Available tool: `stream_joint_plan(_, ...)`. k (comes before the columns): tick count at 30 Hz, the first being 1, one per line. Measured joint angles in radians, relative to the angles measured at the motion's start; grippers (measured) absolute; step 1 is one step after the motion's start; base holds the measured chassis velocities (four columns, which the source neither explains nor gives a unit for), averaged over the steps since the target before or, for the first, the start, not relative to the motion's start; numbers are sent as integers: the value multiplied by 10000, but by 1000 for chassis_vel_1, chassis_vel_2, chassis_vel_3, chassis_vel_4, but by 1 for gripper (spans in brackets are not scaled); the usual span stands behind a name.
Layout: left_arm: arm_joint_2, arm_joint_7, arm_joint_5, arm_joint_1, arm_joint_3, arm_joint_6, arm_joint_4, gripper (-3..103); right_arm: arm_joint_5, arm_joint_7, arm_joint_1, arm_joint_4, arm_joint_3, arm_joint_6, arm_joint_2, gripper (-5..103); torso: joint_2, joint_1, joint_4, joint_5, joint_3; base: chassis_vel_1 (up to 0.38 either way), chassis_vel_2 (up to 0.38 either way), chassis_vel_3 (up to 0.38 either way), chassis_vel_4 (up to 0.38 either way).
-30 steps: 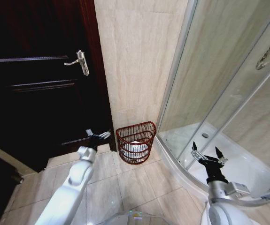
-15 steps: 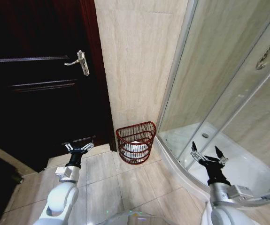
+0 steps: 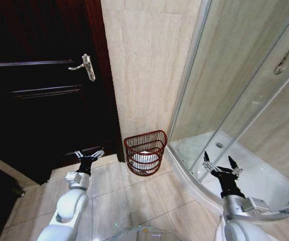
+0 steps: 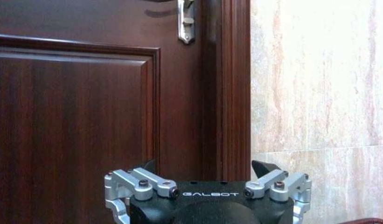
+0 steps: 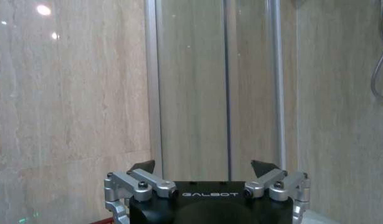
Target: Discard the used towel into the hamper.
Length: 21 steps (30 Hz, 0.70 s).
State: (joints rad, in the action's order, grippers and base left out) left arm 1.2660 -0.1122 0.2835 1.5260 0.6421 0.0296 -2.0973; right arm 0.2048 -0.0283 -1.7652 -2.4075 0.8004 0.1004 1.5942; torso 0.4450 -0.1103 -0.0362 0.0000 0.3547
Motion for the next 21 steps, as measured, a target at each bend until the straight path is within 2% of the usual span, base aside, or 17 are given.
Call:
stream_joint_plan(10, -100, 118, -164, 114, -76, 5, -111, 100, 500, 16, -493, -24, 252, -72, -538, 100, 0, 0, 0, 0, 0, 0, 0, 0, 0)
stream_joint_plan(21, -118, 166, -264, 335, -79, 53, -248, 100, 521, -92, -872, -88, 359, -388, -581, 100, 0, 1, 1, 0, -1, 0, 0, 0, 0)
